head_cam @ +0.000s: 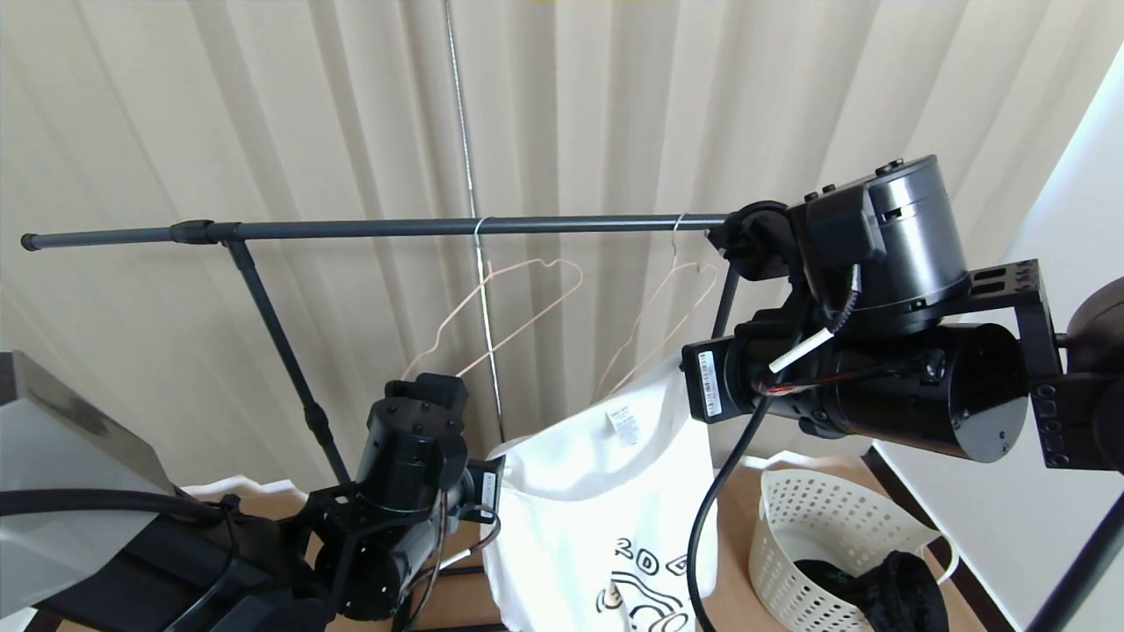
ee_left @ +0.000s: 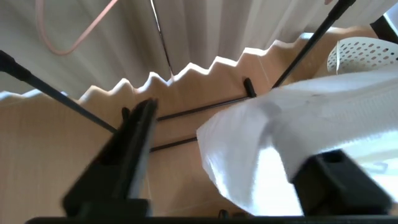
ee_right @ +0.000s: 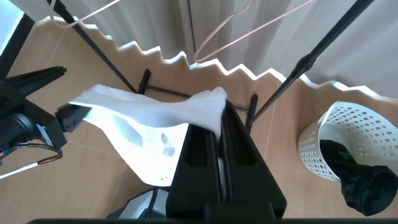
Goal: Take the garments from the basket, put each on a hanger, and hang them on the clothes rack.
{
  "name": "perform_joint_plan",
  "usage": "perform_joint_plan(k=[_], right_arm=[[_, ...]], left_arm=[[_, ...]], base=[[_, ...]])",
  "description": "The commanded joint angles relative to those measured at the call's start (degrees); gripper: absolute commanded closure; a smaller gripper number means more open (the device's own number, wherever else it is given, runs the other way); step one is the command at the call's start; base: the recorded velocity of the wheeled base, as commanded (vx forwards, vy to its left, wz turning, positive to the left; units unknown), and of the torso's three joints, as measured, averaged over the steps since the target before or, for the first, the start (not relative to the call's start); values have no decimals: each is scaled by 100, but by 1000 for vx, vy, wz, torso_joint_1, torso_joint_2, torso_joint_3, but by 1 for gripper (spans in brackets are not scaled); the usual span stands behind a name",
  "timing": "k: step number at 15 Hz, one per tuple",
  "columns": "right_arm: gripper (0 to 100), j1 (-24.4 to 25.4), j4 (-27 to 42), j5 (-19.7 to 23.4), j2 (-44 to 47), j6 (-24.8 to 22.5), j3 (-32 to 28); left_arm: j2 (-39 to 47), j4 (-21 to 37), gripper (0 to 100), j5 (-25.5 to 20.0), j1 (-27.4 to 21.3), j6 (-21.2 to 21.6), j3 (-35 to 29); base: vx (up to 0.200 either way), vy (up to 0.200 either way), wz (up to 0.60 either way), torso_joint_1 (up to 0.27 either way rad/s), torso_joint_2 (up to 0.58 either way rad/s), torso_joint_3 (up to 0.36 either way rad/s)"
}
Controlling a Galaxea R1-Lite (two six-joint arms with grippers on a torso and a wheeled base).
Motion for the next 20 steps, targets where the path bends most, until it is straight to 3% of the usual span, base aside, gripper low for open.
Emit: perform_joint_plan(k=[1,5,9,10,11,13,14,15,18,20], right_arm=[[100,-105,-7,-4,-40,-32,1],[100,-676,-24,-4,31,-770,-17],[100,-799,-165,-30,101,-2510,-52],[100,-790,-174,-30,136,-2748,-79],[100,-764,-174,-30,268,-3196,-316],[100,-764,-103,-30,576,-3512,-790],[100,-764,-112,-21,725,-3714,-1028],[100,-773,-112,-4,795,-3802,-1195],[100,-790,-86,102,953,-3820,-1687],[100,-790,-68,172,962,-3811,-1661]], left_arm=[[-59,-9,100,3,7,4,24],[-806,9,100,-41,-64,65,147],[-1237,97,100,-67,112,839,-284],[-1237,193,100,-67,156,891,-407],[-1272,756,100,-67,235,926,-855],[-1456,1942,100,-199,367,926,-1532],[-1606,2443,100,-604,446,926,-1743],[-1729,2681,100,-929,490,935,-1848],[-1913,3533,100,-1069,508,918,-1980],[-1931,3551,100,-1069,517,918,-1980]], base=[[0,0,0,0,0,0],[0,0,0,0,0,0],[0,0,0,0,0,0],[0,0,0,0,0,0],[0,0,0,0,0,0],[0,0,0,0,0,0],[0,0,0,0,0,0],[0,0,0,0,0,0],[0,0,0,0,0,0],[0,0,0,0,0,0]])
